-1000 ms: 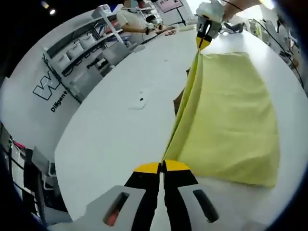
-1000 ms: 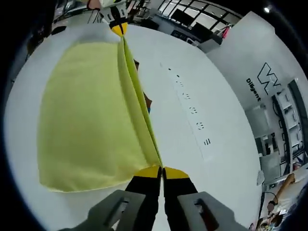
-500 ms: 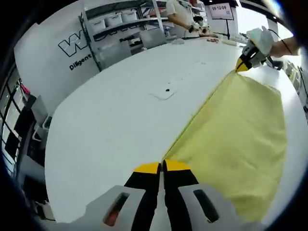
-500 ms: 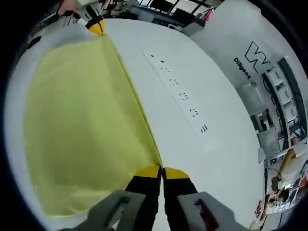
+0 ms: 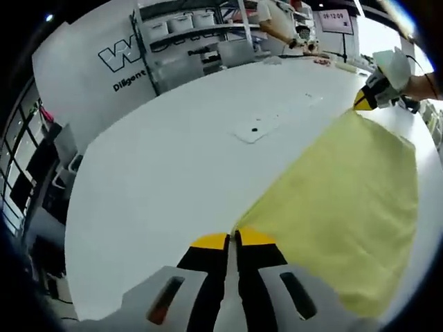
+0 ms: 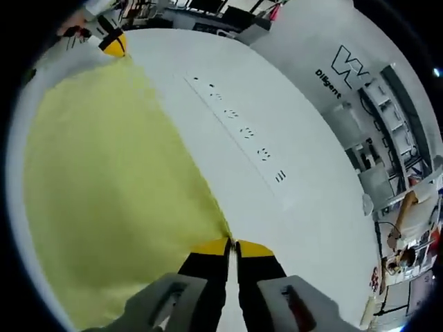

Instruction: Fold the garment on the visible template until the final outline fits inside the template.

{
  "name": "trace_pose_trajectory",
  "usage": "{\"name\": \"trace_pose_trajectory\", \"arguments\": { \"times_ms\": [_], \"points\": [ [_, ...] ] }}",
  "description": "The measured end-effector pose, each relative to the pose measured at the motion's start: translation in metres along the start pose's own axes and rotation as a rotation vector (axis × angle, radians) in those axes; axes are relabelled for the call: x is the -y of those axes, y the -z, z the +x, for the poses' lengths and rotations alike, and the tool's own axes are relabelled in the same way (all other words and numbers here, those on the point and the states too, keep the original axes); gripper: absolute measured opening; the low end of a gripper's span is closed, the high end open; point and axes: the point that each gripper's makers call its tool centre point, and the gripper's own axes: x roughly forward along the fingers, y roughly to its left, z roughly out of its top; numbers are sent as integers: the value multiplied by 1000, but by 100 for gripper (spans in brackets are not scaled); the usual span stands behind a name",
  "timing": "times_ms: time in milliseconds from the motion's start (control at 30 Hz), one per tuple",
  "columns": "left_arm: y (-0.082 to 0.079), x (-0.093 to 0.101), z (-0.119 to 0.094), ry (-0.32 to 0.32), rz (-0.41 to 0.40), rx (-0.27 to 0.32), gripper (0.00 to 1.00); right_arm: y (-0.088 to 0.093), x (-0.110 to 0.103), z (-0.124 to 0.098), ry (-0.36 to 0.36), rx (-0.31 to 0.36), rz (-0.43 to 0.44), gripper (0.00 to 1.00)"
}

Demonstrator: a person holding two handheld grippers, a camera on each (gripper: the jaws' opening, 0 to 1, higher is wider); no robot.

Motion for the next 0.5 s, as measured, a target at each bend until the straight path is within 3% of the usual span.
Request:
{"name": "trace_pose_trajectory", "arguments": {
  "times_ms": [33,67,133,367,500],
  "points": [
    [1,-5,-2,-18,-37,-1,6,-2,2,-2,-9,39,89,0],
    [1,-8,-3,-29,-30,-1,5,0,6,-4,7,32,105,0],
    [3,-19,-5,-56,2,-13,3,7,15,-9,51,7,45,0],
    [-4,-17,-19,-37,-47,43,3,-3,9,-22,27,110,142,0],
    [-4,-13,-25,-44,-56,47,3,-6,1,-32,20,144,177,0]
  ]
}}
